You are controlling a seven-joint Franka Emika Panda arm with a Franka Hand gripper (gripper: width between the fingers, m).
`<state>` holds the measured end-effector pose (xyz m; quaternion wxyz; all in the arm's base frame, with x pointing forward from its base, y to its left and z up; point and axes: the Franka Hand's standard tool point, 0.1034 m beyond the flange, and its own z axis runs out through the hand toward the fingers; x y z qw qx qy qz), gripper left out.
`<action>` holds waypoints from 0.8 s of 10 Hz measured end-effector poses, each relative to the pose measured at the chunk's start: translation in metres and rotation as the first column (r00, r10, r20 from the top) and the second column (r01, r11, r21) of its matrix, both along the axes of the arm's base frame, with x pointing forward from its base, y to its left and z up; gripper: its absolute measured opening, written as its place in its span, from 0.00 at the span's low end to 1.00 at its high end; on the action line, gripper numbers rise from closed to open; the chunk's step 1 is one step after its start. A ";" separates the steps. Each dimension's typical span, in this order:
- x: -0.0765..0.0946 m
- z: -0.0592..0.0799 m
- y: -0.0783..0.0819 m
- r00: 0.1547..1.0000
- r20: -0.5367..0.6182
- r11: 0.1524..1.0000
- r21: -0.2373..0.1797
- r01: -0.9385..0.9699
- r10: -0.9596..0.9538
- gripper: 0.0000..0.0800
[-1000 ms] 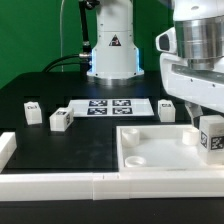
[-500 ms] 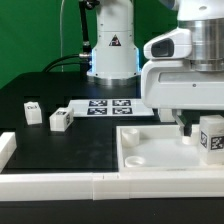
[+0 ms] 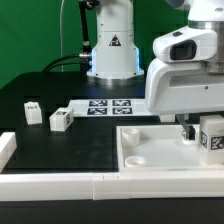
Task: Assemble one leg
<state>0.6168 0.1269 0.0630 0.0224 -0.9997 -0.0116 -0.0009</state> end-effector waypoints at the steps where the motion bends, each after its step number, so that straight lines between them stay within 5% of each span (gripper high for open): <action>1: 0.000 0.000 0.000 1.000 0.000 1.000 0.000 0.000 0.000 0.69; 2: 0.000 0.000 0.000 1.000 0.000 1.000 0.000 0.000 0.000 0.47; 3: 0.000 0.000 -0.002 1.000 0.000 1.000 -0.002 0.008 -0.008 0.36; 6: 0.000 0.000 -0.002 0.999 -0.001 0.999 -0.001 0.040 -0.040 0.36; 8: 0.002 0.000 -0.001 0.949 -0.003 0.949 0.011 0.317 -0.317 0.36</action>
Offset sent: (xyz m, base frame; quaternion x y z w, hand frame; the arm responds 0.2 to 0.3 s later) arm 0.0000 0.0000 0.0000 0.0000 0.0000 0.0899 0.9960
